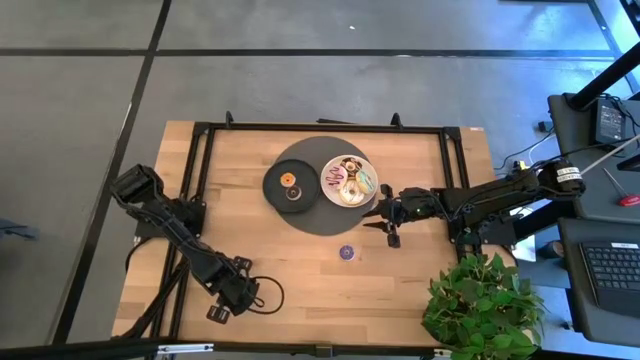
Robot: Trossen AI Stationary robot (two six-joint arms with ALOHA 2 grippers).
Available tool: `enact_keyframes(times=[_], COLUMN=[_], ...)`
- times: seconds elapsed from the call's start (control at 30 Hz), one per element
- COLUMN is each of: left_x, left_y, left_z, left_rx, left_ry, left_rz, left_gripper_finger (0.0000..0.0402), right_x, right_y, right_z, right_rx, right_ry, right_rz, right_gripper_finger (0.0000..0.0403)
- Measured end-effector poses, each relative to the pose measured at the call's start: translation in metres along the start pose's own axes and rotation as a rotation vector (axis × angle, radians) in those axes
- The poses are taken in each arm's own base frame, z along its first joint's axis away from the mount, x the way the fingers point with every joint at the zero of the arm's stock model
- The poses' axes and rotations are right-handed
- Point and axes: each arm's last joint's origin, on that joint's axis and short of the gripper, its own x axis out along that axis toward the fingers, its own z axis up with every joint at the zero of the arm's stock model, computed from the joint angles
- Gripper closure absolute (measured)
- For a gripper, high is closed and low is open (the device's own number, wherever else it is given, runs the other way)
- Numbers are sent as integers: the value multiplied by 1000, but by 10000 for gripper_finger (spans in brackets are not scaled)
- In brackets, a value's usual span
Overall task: Pick & Place donuts
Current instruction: Put the small brown donut on the black plate
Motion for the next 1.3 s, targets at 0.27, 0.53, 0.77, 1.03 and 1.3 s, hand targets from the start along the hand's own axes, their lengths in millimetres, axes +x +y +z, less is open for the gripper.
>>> enact_keyframes(times=[0.27,0.53,0.77,1.03,1.3], left_x=[-2,-40,-80,-110,-114], left_y=[3,45,123,225,284], left_z=[4,43,64,50,41], left_rx=[-68,-433,-622,-771,-877], left_ry=[1,-203,-415,-468,-551], left_rz=[-16,35,283,498,373], left_gripper_finger=[380,394,396,395,396], right_x=[0,0,0,0,0], right_y=[0,0,0,0,0], right_z=[0,0,0,0,0], right_rx=[-1,-4,-3,-4,-10], right_ry=[0,0,0,0,0], right_rz=[0,0,0,0,0], right_gripper_finger=[279,279,279,279,279])
